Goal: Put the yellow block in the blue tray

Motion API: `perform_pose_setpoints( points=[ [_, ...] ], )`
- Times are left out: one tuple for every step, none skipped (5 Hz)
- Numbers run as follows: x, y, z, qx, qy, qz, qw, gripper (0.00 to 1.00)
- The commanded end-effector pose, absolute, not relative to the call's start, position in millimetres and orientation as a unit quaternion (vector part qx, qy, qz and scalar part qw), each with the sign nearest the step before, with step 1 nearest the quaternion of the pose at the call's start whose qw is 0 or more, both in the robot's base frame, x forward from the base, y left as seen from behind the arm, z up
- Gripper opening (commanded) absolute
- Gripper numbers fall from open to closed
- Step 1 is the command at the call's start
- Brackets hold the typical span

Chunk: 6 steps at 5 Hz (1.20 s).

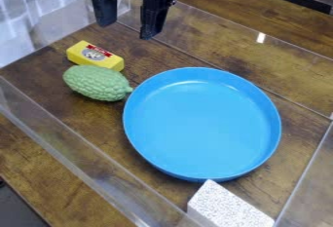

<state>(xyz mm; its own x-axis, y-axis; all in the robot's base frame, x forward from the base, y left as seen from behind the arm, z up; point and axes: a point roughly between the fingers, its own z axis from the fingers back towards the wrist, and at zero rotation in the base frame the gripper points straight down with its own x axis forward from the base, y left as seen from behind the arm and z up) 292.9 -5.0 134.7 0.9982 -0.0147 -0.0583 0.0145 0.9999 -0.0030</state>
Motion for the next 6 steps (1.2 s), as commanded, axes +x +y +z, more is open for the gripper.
perform_pose_setpoints(
  points=[
    [292.3, -2.9, 128.9, 0.001, 0.039, -0.042, 0.998, 1.0],
    [292.0, 2.0, 123.1, 0.005, 0.05, -0.091, 0.995, 1.0],
    [292.1, 2.9, 117.9, 0.006, 0.058, -0.117, 0.991, 1.0],
    [292.3, 4.2, 113.2, 0.007, 0.066, -0.144, 0.987, 1.0],
    [292.9, 7.7, 109.1, 0.009, 0.074, -0.18, 0.981, 1.0],
    [293.4, 10.6, 105.2, 0.011, 0.081, -0.21, 0.974, 1.0]
  ],
)
